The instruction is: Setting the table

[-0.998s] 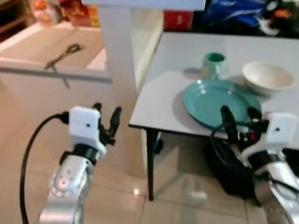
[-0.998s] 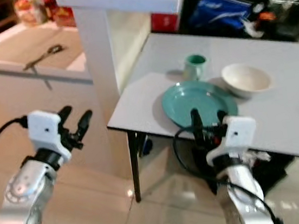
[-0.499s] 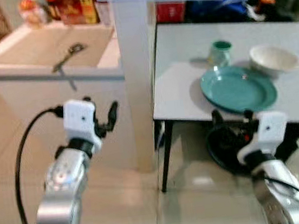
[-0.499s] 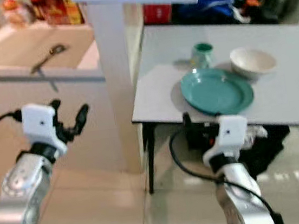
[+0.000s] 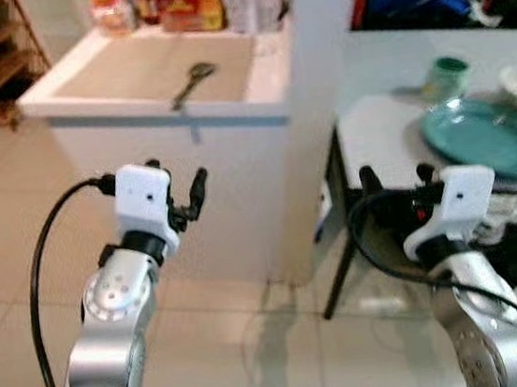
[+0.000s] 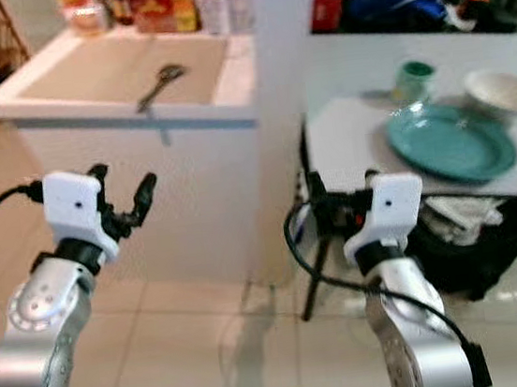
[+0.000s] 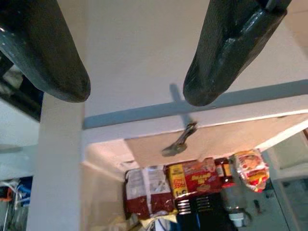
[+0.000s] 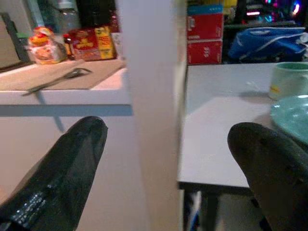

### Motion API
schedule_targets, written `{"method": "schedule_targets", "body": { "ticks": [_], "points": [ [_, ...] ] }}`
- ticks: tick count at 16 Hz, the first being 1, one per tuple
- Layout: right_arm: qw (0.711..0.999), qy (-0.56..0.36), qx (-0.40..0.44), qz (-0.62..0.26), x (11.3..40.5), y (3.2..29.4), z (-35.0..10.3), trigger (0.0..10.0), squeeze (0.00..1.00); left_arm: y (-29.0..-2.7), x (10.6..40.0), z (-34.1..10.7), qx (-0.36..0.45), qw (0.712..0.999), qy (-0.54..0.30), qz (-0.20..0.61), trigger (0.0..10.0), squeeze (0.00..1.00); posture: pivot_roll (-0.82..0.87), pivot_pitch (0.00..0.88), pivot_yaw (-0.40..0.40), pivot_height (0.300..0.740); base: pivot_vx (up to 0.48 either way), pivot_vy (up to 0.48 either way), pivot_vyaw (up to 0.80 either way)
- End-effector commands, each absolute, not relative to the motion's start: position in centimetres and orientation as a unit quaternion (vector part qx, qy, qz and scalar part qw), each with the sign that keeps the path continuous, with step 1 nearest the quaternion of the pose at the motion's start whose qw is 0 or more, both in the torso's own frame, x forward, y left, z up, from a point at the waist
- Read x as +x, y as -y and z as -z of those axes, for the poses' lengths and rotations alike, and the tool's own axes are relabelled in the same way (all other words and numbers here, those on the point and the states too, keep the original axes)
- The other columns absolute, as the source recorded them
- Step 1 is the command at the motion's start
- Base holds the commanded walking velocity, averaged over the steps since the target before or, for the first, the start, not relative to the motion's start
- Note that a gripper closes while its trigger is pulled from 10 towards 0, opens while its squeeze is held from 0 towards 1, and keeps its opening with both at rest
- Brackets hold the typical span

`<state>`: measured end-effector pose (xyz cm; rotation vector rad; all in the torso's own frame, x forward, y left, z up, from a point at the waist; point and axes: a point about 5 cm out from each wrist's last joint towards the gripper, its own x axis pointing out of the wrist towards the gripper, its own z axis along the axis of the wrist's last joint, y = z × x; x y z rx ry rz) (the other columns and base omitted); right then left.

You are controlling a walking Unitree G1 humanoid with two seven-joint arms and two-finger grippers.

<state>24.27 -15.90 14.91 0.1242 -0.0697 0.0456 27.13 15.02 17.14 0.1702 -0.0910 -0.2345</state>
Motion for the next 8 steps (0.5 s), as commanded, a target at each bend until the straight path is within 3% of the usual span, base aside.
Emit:
{"method": "schedule_targets", "body": {
  "ticks": [1,8],
  "points": [
    [0.998,0.029,0.058,-0.008,24.21,16.54,-14.73,10.0,0.0,-14.36,27.17,-17.5,0.089,0.987,0.054,0.124,10.0,0.0,0.04,0.021,-0.019,0.74,0.0,0.48,0.0],
    [0.997,0.029,0.061,-0.026,25.02,15.82,-14.88,10.0,0.0,-14.75,26.85,-18.05,0.096,0.987,0.062,0.116,10.0,0.0,0.06,0.023,-0.041,0.74,0.0,0.48,0.0]
  ]
}}
